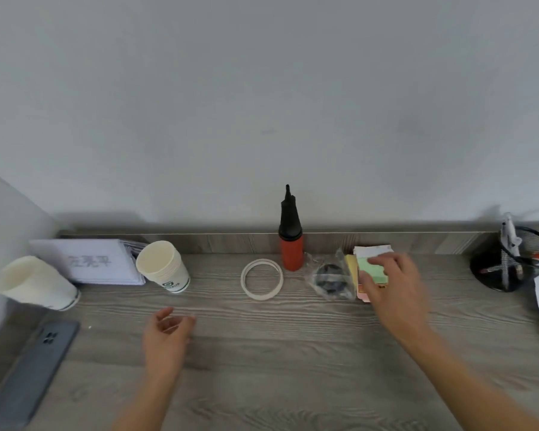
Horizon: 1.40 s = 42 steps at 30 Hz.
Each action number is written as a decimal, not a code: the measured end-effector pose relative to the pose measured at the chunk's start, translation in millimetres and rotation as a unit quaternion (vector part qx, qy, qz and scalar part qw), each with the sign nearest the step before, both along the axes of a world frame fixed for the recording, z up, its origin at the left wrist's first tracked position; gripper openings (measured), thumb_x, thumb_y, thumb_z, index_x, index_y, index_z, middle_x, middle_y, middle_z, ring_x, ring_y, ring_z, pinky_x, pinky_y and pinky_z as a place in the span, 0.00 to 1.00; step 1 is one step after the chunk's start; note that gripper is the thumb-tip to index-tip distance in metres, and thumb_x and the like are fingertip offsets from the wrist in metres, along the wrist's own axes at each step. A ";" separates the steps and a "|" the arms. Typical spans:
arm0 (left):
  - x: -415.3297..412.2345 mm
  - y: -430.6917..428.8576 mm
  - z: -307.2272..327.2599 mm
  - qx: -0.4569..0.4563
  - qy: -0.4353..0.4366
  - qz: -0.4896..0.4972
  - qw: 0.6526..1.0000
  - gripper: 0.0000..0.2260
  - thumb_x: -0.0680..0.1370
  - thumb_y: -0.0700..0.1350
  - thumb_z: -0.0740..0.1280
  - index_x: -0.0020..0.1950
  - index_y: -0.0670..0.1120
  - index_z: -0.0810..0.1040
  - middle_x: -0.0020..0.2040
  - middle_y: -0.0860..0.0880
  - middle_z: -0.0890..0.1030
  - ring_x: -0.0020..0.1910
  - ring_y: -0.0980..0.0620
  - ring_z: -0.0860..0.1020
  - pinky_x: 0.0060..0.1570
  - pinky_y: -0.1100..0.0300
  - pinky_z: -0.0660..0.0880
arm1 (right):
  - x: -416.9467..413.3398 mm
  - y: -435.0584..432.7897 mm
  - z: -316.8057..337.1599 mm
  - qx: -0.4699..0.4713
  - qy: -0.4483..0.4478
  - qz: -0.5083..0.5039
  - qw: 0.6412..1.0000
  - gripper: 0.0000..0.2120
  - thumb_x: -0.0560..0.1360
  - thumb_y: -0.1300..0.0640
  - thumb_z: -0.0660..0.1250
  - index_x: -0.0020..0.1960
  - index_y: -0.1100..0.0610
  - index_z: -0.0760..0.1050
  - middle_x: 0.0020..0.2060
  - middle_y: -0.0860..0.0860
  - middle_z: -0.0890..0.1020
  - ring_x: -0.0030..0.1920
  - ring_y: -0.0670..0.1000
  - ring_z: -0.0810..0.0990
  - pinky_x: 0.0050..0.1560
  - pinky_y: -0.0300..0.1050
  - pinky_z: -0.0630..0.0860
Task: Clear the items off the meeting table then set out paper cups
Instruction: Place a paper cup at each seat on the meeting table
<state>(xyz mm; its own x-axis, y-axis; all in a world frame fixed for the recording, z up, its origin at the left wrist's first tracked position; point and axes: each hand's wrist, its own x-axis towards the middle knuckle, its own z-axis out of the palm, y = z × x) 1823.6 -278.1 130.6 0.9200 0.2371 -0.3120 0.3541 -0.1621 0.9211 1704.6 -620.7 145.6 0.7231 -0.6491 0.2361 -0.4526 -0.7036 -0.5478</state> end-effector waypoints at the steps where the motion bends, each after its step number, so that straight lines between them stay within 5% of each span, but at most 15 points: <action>1: 6.6 9.0 -0.5 0.017 -0.018 0.019 1.000 0.23 0.73 0.33 0.72 0.66 0.37 0.69 0.52 0.37 0.77 0.46 0.44 0.76 0.47 0.54 0.75 | -1.6 20.7 3.7 -0.017 -0.023 0.047 0.998 0.11 0.72 0.54 0.74 0.53 0.55 0.81 0.54 0.52 0.79 0.54 0.54 0.78 0.44 0.42 0.70; 4: 26.7 22.1 0.3 0.057 -0.060 0.022 0.996 0.33 0.70 0.38 0.76 0.71 0.40 0.65 0.59 0.39 0.74 0.57 0.42 0.75 0.55 0.53 0.71 | -5.4 87.9 -1.9 -0.008 0.058 0.223 0.973 0.16 0.76 0.43 0.65 0.61 0.48 0.76 0.63 0.46 0.75 0.63 0.46 0.71 0.59 0.41 0.70; 7: 44.6 20.4 0.0 0.072 -0.087 -0.019 0.993 0.40 0.68 0.43 0.79 0.74 0.44 0.61 0.65 0.42 0.73 0.61 0.48 0.73 0.59 0.54 0.69 | -5.2 131.7 -25.6 0.024 0.182 0.298 0.937 0.26 0.78 0.36 0.53 0.72 0.44 0.65 0.76 0.45 0.60 0.77 0.48 0.55 0.75 0.46 0.52; 12: 70.6 14.0 -4.2 0.024 -0.131 -0.045 0.990 0.40 0.66 0.42 0.80 0.72 0.45 0.63 0.66 0.47 0.73 0.63 0.51 0.73 0.59 0.65 0.70 | -5.1 154.0 -36.2 -0.109 0.209 0.281 0.930 0.25 0.75 0.37 0.58 0.66 0.48 0.77 0.70 0.52 0.74 0.72 0.54 0.70 0.72 0.52 0.58; 14: 81.8 14.4 -7.0 0.005 -0.140 -0.055 0.989 0.39 0.66 0.43 0.80 0.71 0.45 0.63 0.64 0.50 0.74 0.61 0.53 0.74 0.57 0.68 0.71 | -3.3 154.5 -37.9 -0.099 0.218 0.281 0.929 0.25 0.75 0.37 0.58 0.66 0.48 0.76 0.71 0.51 0.73 0.72 0.54 0.70 0.73 0.52 0.60; 16: 90.7 14.4 -8.6 0.010 -0.146 -0.059 0.987 0.37 0.66 0.44 0.80 0.70 0.46 0.65 0.62 0.51 0.75 0.60 0.53 0.75 0.59 0.62 0.70 | -2.7 155.7 -40.1 -0.115 0.225 0.276 0.927 0.25 0.76 0.37 0.57 0.67 0.47 0.75 0.72 0.51 0.72 0.73 0.54 0.69 0.72 0.55 0.64; 21: 88.3 15.1 -1.8 -0.006 -0.175 -0.050 0.983 0.29 0.67 0.42 0.79 0.63 0.48 0.69 0.57 0.51 0.77 0.55 0.54 0.76 0.51 0.68 0.70 | -6.2 155.9 -44.2 -0.118 0.228 0.279 0.925 0.27 0.77 0.37 0.55 0.71 0.48 0.72 0.74 0.51 0.68 0.76 0.53 0.63 0.74 0.54 0.59; 28: 5.5 64.2 29.7 0.005 -0.202 -0.044 0.978 0.29 0.66 0.47 0.79 0.63 0.51 0.71 0.59 0.53 0.79 0.58 0.54 0.78 0.56 0.58 0.76 | -9.5 154.7 -43.3 -0.124 0.207 0.291 0.926 0.26 0.76 0.40 0.55 0.65 0.52 0.78 0.70 0.56 0.74 0.71 0.58 0.71 0.70 0.52 0.56; 31: -46.6 87.8 54.2 0.031 -0.212 -0.013 0.977 0.26 0.65 0.55 0.77 0.58 0.68 0.71 0.55 0.67 0.79 0.56 0.64 0.78 0.49 0.69 0.77 | -10.9 151.1 -43.6 -0.136 0.193 0.327 0.915 0.25 0.76 0.42 0.54 0.61 0.54 0.80 0.66 0.57 0.77 0.68 0.59 0.74 0.67 0.54 0.59; 33: -87.1 95.7 64.7 0.066 -0.204 0.020 0.977 0.27 0.65 0.55 0.78 0.58 0.69 0.70 0.54 0.69 0.78 0.55 0.65 0.78 0.48 0.69 0.77 | -10.9 147.3 -43.7 -0.140 0.176 0.359 0.906 0.25 0.76 0.43 0.53 0.61 0.54 0.80 0.66 0.57 0.78 0.68 0.59 0.74 0.66 0.55 0.61; 37: -176.9 94.6 69.3 0.137 -0.178 0.068 0.972 0.33 0.62 0.57 0.78 0.64 0.62 0.70 0.57 0.64 0.79 0.56 0.58 0.79 0.51 0.59 0.77 | -10.5 147.7 -39.8 -0.067 0.155 0.449 0.877 0.16 0.78 0.48 0.62 0.61 0.53 0.79 0.67 0.54 0.76 0.69 0.56 0.70 0.69 0.53 0.64; 40: -243.2 89.0 80.1 0.190 -0.158 0.070 0.966 0.33 0.61 0.61 0.76 0.63 0.66 0.68 0.57 0.68 0.77 0.55 0.63 0.78 0.47 0.72 0.75 | -26.4 171.8 -19.8 0.115 0.131 0.526 0.832 0.12 0.78 0.51 0.66 0.58 0.52 0.80 0.55 0.45 0.80 0.59 0.46 0.77 0.57 0.27 0.68; 42: -281.4 89.4 87.5 0.230 -0.150 0.081 0.958 0.32 0.62 0.61 0.75 0.63 0.68 0.66 0.57 0.69 0.76 0.54 0.65 0.77 0.47 0.77 0.72 | -43.1 201.4 3.5 0.217 0.127 0.564 0.786 0.07 0.77 0.50 0.67 0.54 0.46 0.80 0.48 0.37 0.82 0.50 0.36 0.79 0.47 0.23 0.71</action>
<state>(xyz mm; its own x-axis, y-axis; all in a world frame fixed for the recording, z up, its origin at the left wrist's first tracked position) 1542.2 -188.8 218.1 0.8917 0.4324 0.1335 0.1385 -0.5417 0.8291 1661.5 -419.3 149.1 0.8847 0.4600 -0.0753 0.1922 -0.5071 -0.8402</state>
